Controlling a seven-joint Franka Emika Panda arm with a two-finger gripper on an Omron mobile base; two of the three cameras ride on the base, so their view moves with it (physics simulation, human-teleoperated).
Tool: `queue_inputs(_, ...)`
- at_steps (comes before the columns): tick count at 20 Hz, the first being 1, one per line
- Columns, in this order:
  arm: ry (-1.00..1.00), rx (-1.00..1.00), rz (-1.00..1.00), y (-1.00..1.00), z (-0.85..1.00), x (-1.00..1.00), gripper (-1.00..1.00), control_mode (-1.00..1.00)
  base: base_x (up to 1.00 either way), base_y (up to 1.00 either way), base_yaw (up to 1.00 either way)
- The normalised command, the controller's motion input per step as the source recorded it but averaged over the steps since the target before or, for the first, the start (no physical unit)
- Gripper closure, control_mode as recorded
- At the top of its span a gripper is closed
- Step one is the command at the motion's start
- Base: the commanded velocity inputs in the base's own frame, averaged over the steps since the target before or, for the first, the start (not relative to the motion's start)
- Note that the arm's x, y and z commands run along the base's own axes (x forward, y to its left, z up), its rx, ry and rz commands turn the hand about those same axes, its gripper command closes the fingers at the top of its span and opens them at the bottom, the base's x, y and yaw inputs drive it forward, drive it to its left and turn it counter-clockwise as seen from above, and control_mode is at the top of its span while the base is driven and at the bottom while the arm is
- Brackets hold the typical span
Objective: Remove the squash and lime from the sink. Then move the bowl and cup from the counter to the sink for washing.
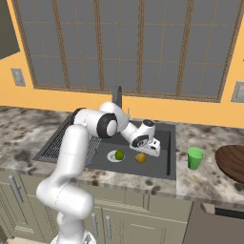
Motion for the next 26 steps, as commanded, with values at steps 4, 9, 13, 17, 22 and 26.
queue_inputs(4, 0.0, 0.0, 0.0, 0.0, -0.23, 0.0, -1.0, -1.0, 0.0, 0.0, 0.0)
queue_inputs(9, 0.0, 0.0, 0.0, 0.0, -0.14, 0.0, -1.0, -1.0, 0.0, 0.0, 0.0)
queue_inputs(13, 0.0, 0.0, -0.01, 0.01, -0.07, 0.0, -1.0, -1.0, 0.0, 0.0, 0.0)
queue_inputs(17, 0.0, 0.0, 0.0, 0.04, -0.08, 0.0, -1.0, -1.0, 0.0, 0.0, 0.0)
queue_inputs(22, 0.0, 0.04, -0.01, 0.06, -0.06, -0.03, -1.0, -1.0, 0.0, 0.0, 0.0)
queue_inputs(26, 0.01, 0.06, -0.03, 0.06, -0.04, -0.18, -1.0, -1.0, 0.0, 0.0, 0.0)
